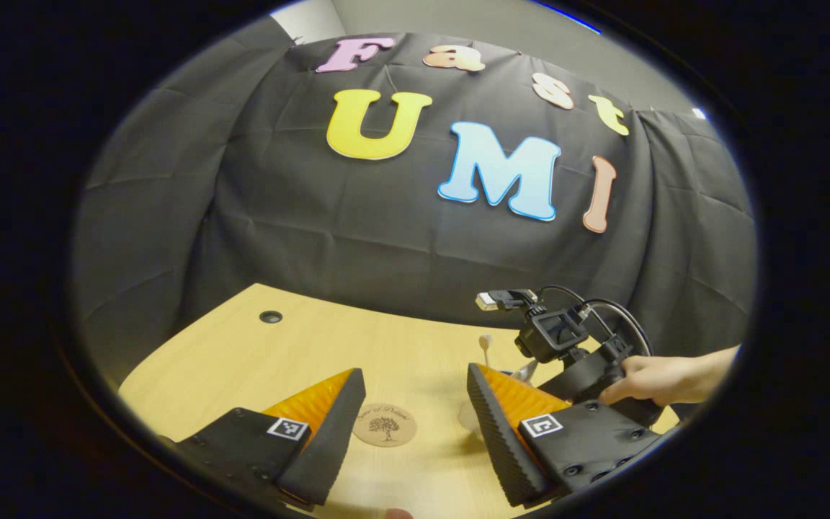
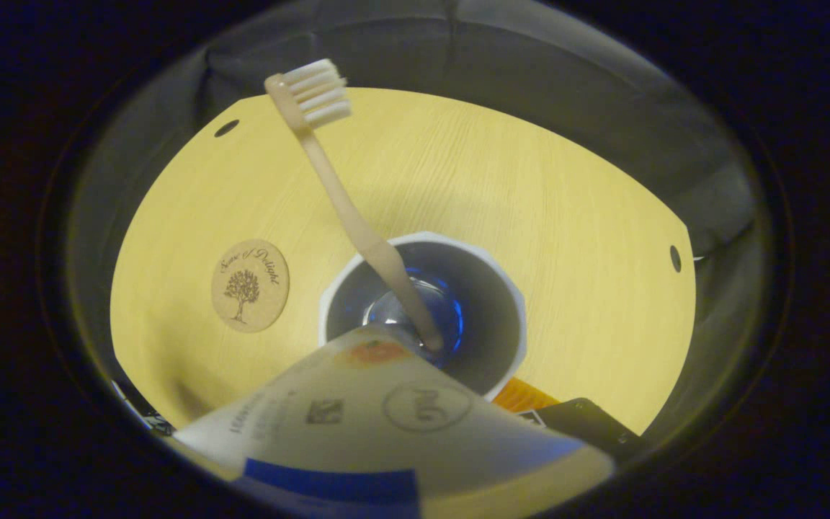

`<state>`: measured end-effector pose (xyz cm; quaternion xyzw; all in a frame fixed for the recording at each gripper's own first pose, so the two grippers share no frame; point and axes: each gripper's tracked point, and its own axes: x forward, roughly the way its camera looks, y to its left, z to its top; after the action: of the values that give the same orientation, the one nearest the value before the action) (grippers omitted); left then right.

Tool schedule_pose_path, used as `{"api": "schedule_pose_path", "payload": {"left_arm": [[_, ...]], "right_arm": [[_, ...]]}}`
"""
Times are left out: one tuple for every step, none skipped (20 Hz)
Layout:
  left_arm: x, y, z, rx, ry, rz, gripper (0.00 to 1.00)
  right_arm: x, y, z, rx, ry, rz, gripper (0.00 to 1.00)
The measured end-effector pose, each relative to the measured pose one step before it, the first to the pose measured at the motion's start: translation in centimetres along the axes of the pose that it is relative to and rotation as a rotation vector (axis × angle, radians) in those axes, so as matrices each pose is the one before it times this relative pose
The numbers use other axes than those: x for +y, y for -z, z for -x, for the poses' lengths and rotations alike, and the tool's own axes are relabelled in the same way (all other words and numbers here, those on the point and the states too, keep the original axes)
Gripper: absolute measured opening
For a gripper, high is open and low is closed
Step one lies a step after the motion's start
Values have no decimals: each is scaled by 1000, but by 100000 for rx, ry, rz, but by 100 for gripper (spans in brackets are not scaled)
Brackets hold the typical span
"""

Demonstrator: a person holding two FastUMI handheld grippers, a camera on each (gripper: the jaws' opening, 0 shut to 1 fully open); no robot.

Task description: Put the toothbrush and toothpaste on the desktop into the cup, then pick up the cup and place it on the coaster on the desktop.

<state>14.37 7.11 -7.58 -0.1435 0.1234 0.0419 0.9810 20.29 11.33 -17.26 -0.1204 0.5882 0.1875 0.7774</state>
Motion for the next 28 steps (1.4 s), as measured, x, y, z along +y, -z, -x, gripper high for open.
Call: {"api": "schedule_pose_path", "payload": {"left_arm": [[97, 248, 95, 364, -74, 79, 92], [17, 186, 22, 308, -96, 175, 92], [-59, 85, -23, 188, -135, 134, 92], [153, 186, 88, 377, -487, -354, 92], [100, 150, 300, 510, -349, 87, 92], [41, 126, 60, 264, -100, 275, 92], [139, 174, 258, 231, -367, -35, 92], [106, 42, 58, -81, -234, 14, 92], [-95, -64, -30, 147, -139, 66, 92], [4, 19, 271, -172, -117, -93, 92], [21, -150, 167, -296, -153, -204, 92], [254, -40, 307, -234, -284, -210, 92], [212, -29, 261, -229, -388, 204, 92], [131, 34, 38, -59, -305, 295, 92], [243, -19, 210, -42, -350, 315, 92], [236, -54, 288, -74, -256, 232, 92], [209, -38, 303, 35, -372, 191, 92], [351, 21, 242, -149, -456, 125, 92], [372, -48, 366, -243, -531, 25, 92], [355, -116, 216, -270, -655, 72, 92], [412, -120, 340, -222, -674, 134, 92], [459, -88, 255, -399, -780, 194, 92], [616, -106, 464, -442, -1126, 148, 92], [1011, -30, 579, -313, -1664, 110, 91], [866, -39, 533, -108, -1519, 597, 91], [547, -12, 291, -104, -907, 281, 91], [595, -64, 318, -247, -891, 240, 91], [624, -10, 364, -155, -916, 209, 91]], "right_arm": [[54, 260, -40, 1238, -725, -858, 57], [-61, 55, 106, 291, -588, -348, 50], [-177, 384, -51, 1573, -91, -992, 44], [694, 247, -363, 1004, -2511, -6563, 38], [-268, -248, -88, -513, -848, -3435, 31], [-159, -51, 86, -447, 881, 191, 31], [31, 117, 63, -807, 702, 1035, 30], [-22, -77, 28, -422, 141, -411, 31], [62, 98, 48, 83, -344, -620, 31], [216, 27, 198, -49, -1140, -947, 31], [91, -72, 314, -404, -599, -133, 31], [129, -129, 331, -860, -43, 718, 31], [403, -94, 308, -1523, 81, 871, 31], [286, -173, 249, -887, -14, 896, 31], [276, 6, 123, -262, -276, 664, 31], [265, -64, 156, -71, -50, 367, 31], [308, -33, 166, -313, 13, 550, 31], [319, -96, 129, -228, 8, 628, 31], [376, 4, 159, -130, -241, 786, 31], [416, -119, 165, 0, -292, 708, 31], [615, 51, 37, 16, -384, 984, 31], [595, -142, 53, -216, -322, 931, 31], [715, -54, 20, -54, -321, 1241, 31], [1314, -182, -78, -199, -901, 2009, 31], [1427, -385, 135, -43, -1312, 2301, 31], [649, -159, -35, -105, -412, 1157, 31], [607, -318, 36, -76, -401, 911, 31], [690, -156, -50, 4, -662, 917, 31]]}}
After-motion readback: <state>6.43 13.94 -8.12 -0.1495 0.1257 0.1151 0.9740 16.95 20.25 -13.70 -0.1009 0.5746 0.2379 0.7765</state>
